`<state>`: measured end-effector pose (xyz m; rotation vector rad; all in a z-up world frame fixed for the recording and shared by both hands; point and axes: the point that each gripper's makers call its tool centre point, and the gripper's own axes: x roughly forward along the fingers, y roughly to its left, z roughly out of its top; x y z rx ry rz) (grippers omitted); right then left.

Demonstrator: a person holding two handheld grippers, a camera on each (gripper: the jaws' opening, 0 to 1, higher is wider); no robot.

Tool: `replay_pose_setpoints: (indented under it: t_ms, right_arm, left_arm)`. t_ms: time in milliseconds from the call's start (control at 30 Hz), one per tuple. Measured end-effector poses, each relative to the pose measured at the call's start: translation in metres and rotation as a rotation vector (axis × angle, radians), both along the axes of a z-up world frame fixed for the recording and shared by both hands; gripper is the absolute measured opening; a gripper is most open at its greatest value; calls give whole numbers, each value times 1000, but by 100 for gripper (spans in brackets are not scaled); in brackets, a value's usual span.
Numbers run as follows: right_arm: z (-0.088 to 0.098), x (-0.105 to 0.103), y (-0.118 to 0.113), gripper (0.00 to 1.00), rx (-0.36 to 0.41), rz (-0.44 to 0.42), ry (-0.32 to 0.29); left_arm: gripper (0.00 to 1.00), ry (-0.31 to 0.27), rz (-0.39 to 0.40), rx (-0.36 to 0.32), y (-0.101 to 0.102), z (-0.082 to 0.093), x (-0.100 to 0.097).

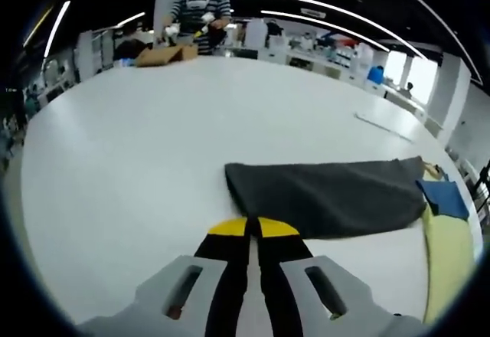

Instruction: Fold the garment on the visible template until the final outline fits inside the template.

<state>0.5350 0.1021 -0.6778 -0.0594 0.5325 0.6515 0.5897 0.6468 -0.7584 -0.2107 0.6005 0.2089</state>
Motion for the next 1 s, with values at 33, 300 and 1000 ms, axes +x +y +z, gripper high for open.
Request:
replay_pose_setpoints:
  t_ms: [33,300,1000]
  right_arm:
    - [0,0,0,99,1,2,0]
    - [0,1,-1,99,7,11,-5]
    - [-1,-3,3,99,17,26,-14]
  left_arm:
    - [1,-20,-2,-15,-2,4,2]
    - [1,-77,-56,-9,-19,30,16]
    - [1,-158,-228,-12,-85,69,55]
